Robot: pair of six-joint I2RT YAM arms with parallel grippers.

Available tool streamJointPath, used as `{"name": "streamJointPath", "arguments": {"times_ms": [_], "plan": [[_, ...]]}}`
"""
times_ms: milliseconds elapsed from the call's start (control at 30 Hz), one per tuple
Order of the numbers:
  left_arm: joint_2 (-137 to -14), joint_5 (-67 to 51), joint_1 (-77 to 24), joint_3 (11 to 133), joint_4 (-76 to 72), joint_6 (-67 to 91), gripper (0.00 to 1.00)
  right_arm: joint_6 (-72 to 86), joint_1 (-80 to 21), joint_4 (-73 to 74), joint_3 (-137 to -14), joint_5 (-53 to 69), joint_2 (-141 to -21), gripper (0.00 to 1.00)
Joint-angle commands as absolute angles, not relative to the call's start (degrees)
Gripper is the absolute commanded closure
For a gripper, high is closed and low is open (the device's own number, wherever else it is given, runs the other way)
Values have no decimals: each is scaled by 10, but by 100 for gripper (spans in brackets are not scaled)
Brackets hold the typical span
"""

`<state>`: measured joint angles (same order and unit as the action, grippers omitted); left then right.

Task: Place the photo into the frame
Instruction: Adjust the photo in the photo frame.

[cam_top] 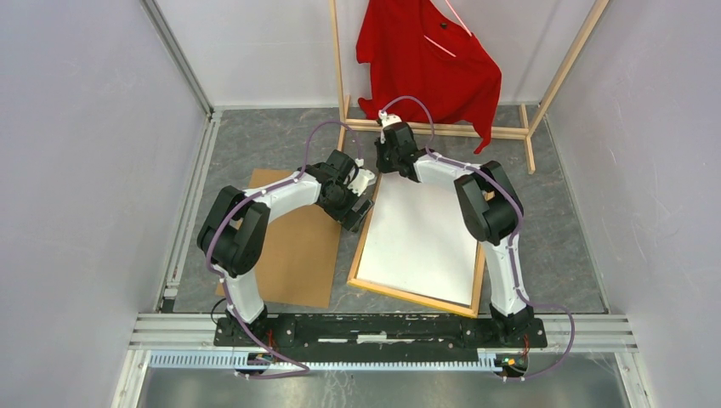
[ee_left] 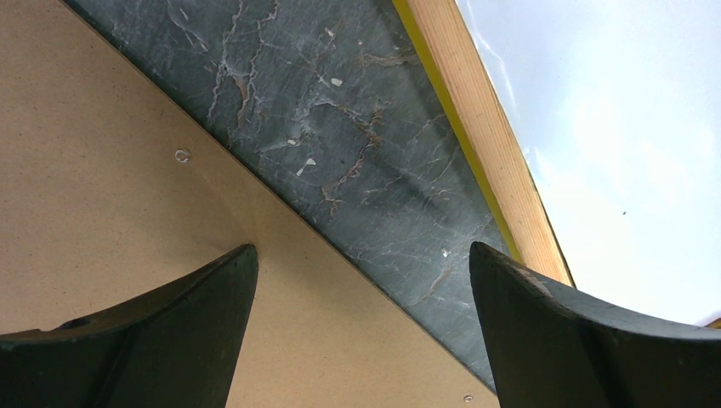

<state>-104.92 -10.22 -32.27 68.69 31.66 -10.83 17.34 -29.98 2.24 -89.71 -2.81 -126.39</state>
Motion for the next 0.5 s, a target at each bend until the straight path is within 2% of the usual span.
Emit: {"name": "streamJointPath", "arguments": {"times_ms": [0, 233, 467], "plan": [[-1027, -106, -323, 682, 320, -119, 0, 185, -290, 13, -874, -23, -1238, 83], [-1015, -109, -323, 698, 330, -119, 0, 193, -289, 4, -863, -6, -1222, 83], [-1004, -179, -325, 721, 352, -118, 0, 205, -287, -16, -861, 20, -1211, 82]]}}
